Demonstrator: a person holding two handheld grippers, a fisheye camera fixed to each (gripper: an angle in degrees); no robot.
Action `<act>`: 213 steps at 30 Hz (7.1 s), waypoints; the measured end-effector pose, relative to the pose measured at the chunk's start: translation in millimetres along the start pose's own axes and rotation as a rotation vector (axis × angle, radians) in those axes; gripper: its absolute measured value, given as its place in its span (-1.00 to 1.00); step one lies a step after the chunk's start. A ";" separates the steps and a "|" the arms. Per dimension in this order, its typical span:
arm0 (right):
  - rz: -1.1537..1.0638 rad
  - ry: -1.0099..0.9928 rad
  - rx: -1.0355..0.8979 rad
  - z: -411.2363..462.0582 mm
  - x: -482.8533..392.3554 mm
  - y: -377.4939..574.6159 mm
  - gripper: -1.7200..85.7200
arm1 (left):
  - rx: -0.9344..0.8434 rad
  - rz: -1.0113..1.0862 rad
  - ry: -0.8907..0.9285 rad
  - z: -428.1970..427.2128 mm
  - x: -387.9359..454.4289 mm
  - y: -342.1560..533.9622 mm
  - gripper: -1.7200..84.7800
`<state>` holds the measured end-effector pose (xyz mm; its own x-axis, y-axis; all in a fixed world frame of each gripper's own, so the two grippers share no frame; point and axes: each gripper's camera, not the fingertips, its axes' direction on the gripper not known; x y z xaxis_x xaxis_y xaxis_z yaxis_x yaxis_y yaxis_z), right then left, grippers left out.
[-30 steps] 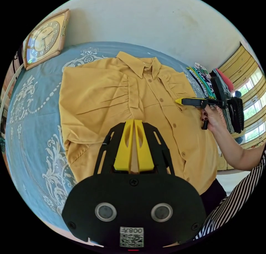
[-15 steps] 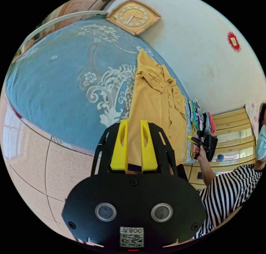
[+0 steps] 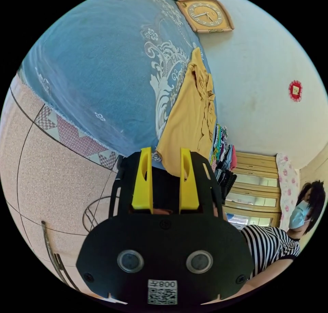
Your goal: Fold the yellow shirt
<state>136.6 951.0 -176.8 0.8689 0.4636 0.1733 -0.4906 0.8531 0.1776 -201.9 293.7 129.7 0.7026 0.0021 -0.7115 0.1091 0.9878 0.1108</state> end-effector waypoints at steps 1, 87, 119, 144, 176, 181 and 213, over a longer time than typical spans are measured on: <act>0.007 0.004 -0.004 -1.0 2.4 3.0 -0.79 | 0.004 -0.012 -0.007 -2.0 -3.7 0.5 -0.70; -0.245 -0.306 0.032 -162.3 -87.2 76.0 -0.95 | 0.123 0.252 0.434 -116.9 127.8 32.8 -0.94; -0.549 0.142 0.071 166.3 -216.5 -260.1 -0.80 | -0.031 0.524 0.065 196.7 330.8 -226.1 -0.79; -1.495 1.164 -0.016 529.8 -346.0 -152.6 -0.85 | -0.081 1.114 -0.756 414.5 497.0 -139.5 -0.75; -1.346 0.955 0.148 468.7 -378.2 -213.1 -0.96 | 0.090 1.399 -1.038 452.2 552.1 -75.6 -0.93; -1.320 0.929 0.189 435.7 -381.0 -236.8 -0.96 | 0.122 1.397 -1.013 435.4 566.1 -94.1 -0.94; -0.668 0.419 0.100 150.2 -234.4 -317.6 -0.90 | 0.146 0.625 -0.866 205.4 395.6 -150.0 -0.81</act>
<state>78.8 535.4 -128.3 0.9241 -0.0700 -0.3756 0.1564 0.9662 0.2048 204.0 114.5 -25.9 0.9157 0.3323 0.2259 -0.3987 0.8218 0.4070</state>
